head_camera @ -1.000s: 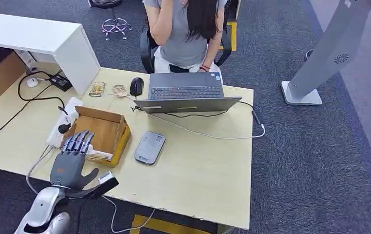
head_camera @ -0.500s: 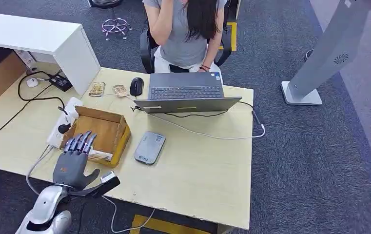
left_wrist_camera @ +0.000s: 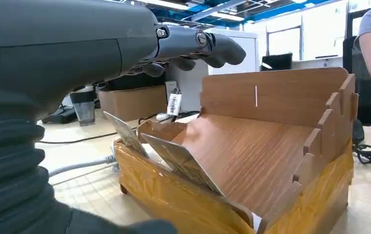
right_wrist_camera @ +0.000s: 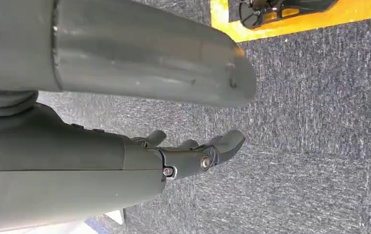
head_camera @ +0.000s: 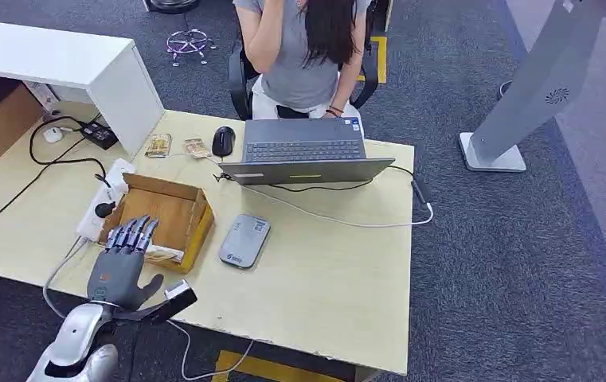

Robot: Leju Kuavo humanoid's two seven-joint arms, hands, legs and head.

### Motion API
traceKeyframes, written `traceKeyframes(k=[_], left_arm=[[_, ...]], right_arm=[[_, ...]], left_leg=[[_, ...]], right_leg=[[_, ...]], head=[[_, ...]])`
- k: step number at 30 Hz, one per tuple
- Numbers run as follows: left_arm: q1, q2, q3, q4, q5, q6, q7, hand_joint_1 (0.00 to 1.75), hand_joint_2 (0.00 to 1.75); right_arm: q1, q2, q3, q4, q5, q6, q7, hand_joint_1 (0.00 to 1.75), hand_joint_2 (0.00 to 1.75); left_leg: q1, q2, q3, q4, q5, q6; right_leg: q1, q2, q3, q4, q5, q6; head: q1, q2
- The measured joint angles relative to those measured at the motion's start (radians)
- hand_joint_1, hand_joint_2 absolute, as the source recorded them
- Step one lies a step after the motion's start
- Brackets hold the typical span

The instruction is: Pass the card to the sensor for recognition and then transmit it.

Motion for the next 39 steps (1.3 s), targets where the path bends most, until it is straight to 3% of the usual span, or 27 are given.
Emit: traceKeyframes(k=[31,39], left_arm=[[-0.013,-0.011,0.000,0.000,0.011,0.020,-0.015,1.75,1.75],[-0.086,-0.017,-0.001,0.000,0.003,0.021,-0.027,1.75,1.75]], right_arm=[[-0.001,0.000,0.000,0.000,0.003,0.001,0.002,0.00,0.00],[-0.009,0.000,0.000,0.000,0.009,0.001,0.003,0.00,0.00]], left_leg=[[0.000,0.000,0.000,0.000,0.000,0.000],[0.000,0.000,0.001,0.000,0.001,0.001]], right_leg=[[0.000,0.000,0.000,0.000,0.000,0.000],[0.000,0.000,0.000,0.000,0.001,0.000]], head=[[0.000,0.000],[0.000,0.000]])
